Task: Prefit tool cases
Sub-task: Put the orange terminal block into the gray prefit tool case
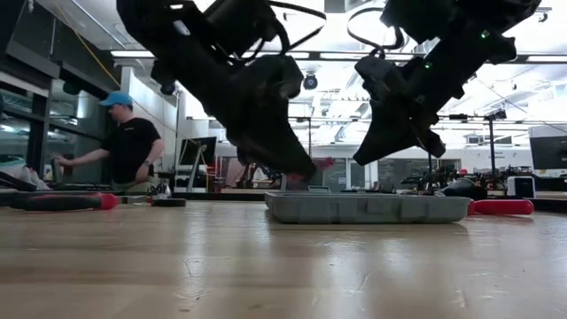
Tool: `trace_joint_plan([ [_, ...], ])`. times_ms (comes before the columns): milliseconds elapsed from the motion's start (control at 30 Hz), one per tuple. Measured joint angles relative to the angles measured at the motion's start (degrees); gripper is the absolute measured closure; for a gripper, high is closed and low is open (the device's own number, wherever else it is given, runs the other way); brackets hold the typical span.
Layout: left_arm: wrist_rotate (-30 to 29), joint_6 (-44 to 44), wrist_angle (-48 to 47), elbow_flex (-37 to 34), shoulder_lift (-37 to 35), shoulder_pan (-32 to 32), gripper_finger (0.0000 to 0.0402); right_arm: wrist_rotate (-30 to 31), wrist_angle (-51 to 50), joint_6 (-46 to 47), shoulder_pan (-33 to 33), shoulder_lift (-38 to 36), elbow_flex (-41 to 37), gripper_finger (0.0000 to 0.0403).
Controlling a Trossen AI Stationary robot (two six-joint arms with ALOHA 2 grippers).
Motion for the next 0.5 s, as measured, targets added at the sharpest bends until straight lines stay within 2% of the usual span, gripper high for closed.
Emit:
trace_joint_plan([
  [500, 0.5, 4.5, -3.4, 0.5, 0.6, 0.4, 0.0321, -1.7, 3.1, -1.2, 0.5, 0.0, 0.0, 0.0403],
])
